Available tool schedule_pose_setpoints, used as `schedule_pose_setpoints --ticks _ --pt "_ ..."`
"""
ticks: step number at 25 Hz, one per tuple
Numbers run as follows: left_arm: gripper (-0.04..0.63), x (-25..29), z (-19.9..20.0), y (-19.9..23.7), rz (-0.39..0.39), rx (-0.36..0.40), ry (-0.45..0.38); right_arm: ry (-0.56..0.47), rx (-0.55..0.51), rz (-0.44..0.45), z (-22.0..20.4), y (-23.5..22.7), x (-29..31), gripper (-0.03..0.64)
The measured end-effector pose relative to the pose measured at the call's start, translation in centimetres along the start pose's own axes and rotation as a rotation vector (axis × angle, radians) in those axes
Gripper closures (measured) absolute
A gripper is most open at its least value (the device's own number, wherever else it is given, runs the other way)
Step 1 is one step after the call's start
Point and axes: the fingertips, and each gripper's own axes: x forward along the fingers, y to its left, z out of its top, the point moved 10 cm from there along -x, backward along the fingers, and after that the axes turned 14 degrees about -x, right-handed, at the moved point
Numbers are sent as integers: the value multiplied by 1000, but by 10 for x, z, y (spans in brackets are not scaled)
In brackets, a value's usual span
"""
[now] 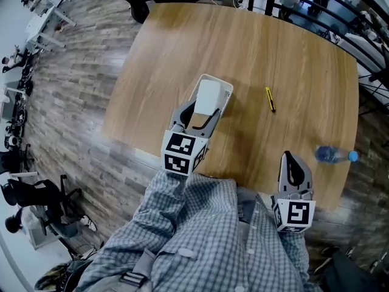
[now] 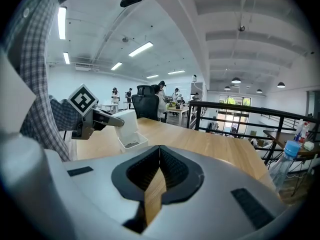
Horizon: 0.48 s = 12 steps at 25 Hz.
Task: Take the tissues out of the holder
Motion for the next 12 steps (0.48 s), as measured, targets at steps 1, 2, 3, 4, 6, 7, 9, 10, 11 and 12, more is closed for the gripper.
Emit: schedule_pose_setpoints --ticks 1,2,3,4,6,7,9,10,11,12 --pt "342 -4 1 -3 -8 2 -3 -4 -2 -4 1 -2 -1 604" --pt "343 -7 2 -5 -14 7 -5 -8 -5 -9 1 -3 -2 604" --pt "344 -11 3 -8 -17 13 -6 -13 -6 -13 1 -5 -3 605" --pt "342 -14 3 -10 -19 19 -6 -17 -8 -17 1 -6 -4 604" --pt "342 -21 0 -16 -26 25 -6 -25 -10 -27 0 -10 -5 604" --pt "342 -24 -1 -18 -30 24 -7 -30 -13 -32 0 -12 -5 604" --pt "343 -30 -3 -19 -38 20 -11 -42 -21 -40 3 -14 -5 604" --pt "342 -33 -3 -20 -40 20 -10 -46 -23 -43 4 -15 -4 604" --pt "343 -36 -4 -20 -41 20 -7 -49 -23 -43 5 -14 -4 604" --pt "343 -38 -6 -21 -42 20 -3 -50 -23 -42 5 -14 -3 606"
